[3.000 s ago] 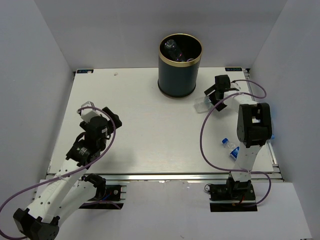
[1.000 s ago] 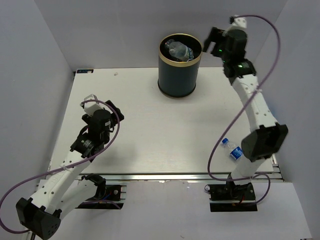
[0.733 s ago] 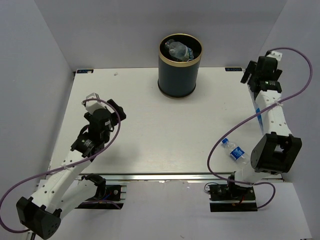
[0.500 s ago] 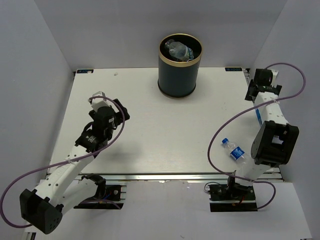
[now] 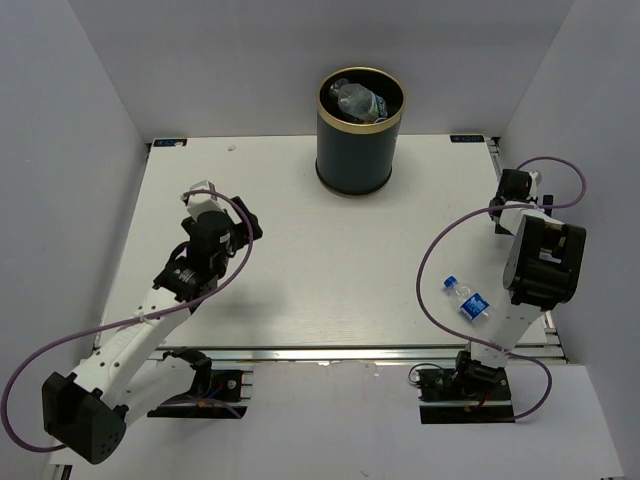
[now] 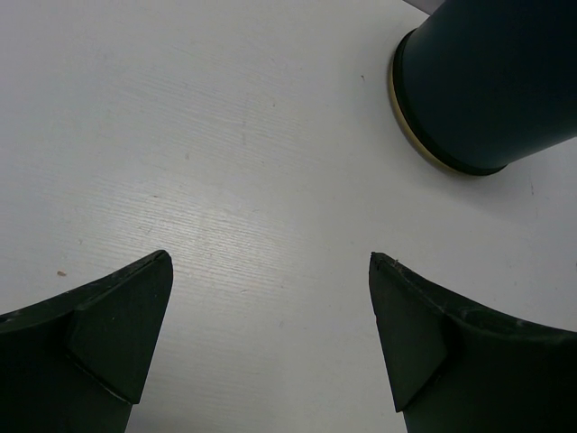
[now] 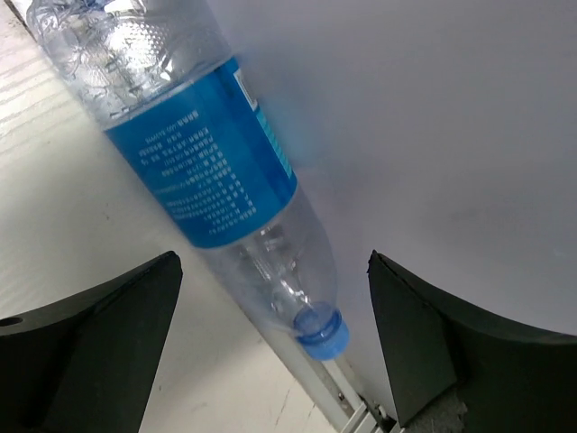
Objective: Put the plastic bottles in the bin
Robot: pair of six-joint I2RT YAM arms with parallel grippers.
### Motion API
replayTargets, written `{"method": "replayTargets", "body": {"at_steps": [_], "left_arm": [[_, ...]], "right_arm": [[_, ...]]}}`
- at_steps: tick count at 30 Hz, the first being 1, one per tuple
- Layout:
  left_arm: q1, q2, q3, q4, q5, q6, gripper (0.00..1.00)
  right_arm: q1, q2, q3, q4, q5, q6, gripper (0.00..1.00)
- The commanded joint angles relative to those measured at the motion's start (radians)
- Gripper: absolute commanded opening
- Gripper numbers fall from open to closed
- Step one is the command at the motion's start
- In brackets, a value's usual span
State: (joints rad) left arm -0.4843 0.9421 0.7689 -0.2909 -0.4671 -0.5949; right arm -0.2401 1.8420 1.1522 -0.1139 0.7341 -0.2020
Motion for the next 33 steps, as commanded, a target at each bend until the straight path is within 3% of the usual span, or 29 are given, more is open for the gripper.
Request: {"method": "replayTargets", "body": {"at_steps": [1,7,16,19,22,23,26,29,33], "left_arm": [[0.003,-0.032,0.009,0.009,-0.03,0.012,0.98],[0.003,-0.023,0.001,0.015,-0.035,0.012,0.98],[0.003,0.018,0.006,0.009,0.012,0.003,0.98],[0.003,0.02,0.018,-0.004,-0.008,0.006,0.98],[0.003,0.008,0.013,0.007,-0.005,0.004,0.98],[0.003,0.007,0.01,0.01,-0.002,0.003,0.98],[0.003,0.006,0.015,0.01,-0.002,0.001,0.98],[0.003,0.006,0.018,0.006,-0.004,-0.006,0.98],[0.003,-0.006,0.006,0.015,0.01,-0.02,0.98]], "right_arm": [[-0.011,0.04,0.01,0.126,0.051,-0.073,0.88],[-0.021,0.151,0.05,0.091,0.001,-0.043,0.83],[-0.044,0.232,0.063,0.128,0.128,-0.01,0.79],[-0.062,0.252,0.11,0.054,0.133,0.039,0.69],[-0.068,0.241,0.13,0.033,0.117,0.05,0.46],[-0.067,0.231,0.132,0.025,0.079,0.062,0.31],[-0.061,0.157,0.13,0.0,-0.034,0.094,0.13],[-0.038,0.053,0.132,-0.018,-0.163,0.125,0.07],[0.048,-0.093,0.115,0.019,-0.226,0.125,0.06]]}}
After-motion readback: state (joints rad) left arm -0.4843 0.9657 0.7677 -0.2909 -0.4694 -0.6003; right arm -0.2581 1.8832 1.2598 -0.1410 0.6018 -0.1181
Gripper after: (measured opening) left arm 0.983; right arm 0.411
